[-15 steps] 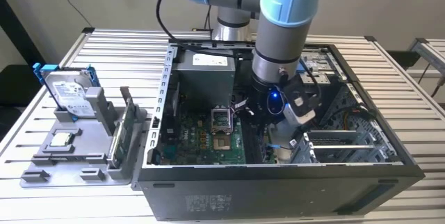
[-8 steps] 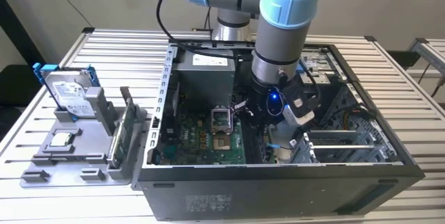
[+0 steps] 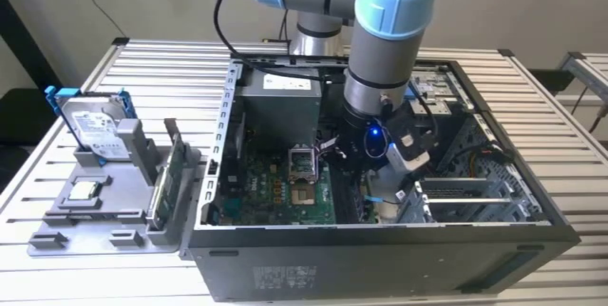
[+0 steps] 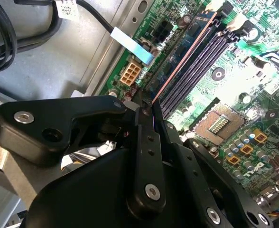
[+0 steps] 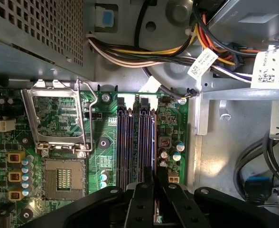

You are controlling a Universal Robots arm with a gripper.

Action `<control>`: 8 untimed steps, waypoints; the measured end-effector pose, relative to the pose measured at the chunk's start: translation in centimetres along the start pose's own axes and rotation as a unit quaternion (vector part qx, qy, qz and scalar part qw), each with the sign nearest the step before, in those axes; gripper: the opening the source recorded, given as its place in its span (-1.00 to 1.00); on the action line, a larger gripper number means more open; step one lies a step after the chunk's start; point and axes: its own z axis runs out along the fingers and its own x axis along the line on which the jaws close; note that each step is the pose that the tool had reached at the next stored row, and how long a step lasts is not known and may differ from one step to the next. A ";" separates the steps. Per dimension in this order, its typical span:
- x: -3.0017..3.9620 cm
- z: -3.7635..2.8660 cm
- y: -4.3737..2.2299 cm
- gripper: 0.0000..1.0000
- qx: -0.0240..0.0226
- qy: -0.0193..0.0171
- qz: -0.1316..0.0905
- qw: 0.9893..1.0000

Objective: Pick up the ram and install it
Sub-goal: 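Insert the ram into the slot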

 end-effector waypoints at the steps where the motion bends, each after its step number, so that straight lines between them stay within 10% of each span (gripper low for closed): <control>1: 0.00 -0.05 0.00 -0.72 0.000 0.000 0.000 1.000; 8: 0.06 -0.33 -0.01 -0.72 0.000 0.000 0.001 1.000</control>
